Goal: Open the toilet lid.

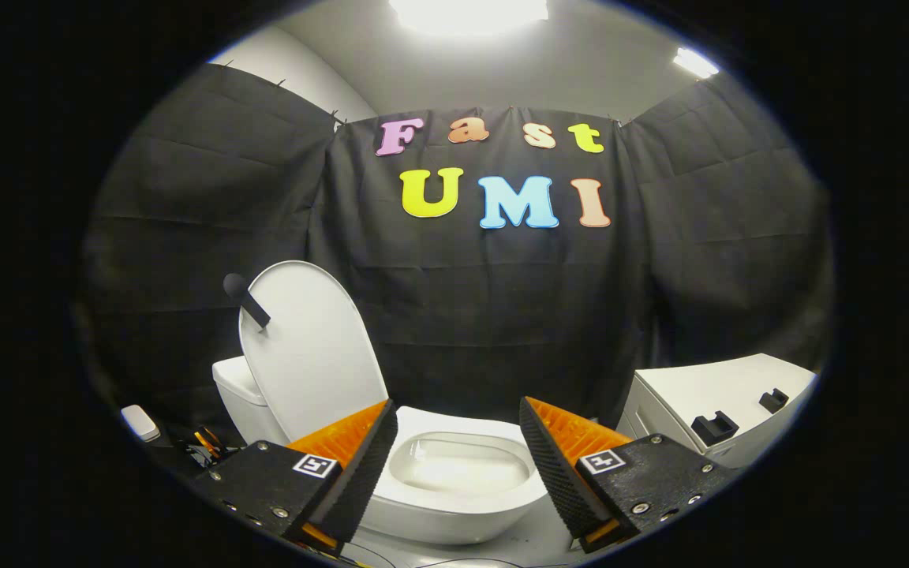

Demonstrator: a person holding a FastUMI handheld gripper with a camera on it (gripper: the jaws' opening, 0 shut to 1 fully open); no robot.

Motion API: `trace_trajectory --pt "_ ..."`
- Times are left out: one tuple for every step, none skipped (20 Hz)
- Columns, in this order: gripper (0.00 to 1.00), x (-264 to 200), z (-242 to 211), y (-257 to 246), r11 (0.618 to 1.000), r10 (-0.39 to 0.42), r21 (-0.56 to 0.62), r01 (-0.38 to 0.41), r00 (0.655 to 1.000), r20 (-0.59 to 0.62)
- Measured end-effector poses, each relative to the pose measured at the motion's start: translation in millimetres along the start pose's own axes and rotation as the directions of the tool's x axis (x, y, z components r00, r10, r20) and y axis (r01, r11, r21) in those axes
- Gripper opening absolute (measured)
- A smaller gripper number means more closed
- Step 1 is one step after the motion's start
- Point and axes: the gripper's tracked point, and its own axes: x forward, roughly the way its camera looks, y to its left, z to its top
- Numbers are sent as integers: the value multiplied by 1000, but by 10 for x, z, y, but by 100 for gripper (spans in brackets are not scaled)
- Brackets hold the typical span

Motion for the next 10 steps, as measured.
trace_trajectory --pt "96 -9 17 19 1000 5 2 -5 1000 5" --pt "96 -13 39 35 1000 9 1 -9 1000 12" --pt "96 -18 57 41 1000 12 -1 -12 1000 16" --pt "96 -15 56 59 1000 17 -5 -17 1000 19" --pt "96 -15 54 62 1000 19 -8 -19 1000 19" --pt "96 -5 37 73 1000 21 -10 -21 1000 16" --pt "96 -5 29 71 1000 23 -11 -23 1000 13" --pt "96 1 15 80 1000 25 -10 -25 1000 10" --pt "96 2 14 77 1000 24 -10 -24 1000 7" --pt "96 0 2 73 1000 23 -7 -23 1000 5"
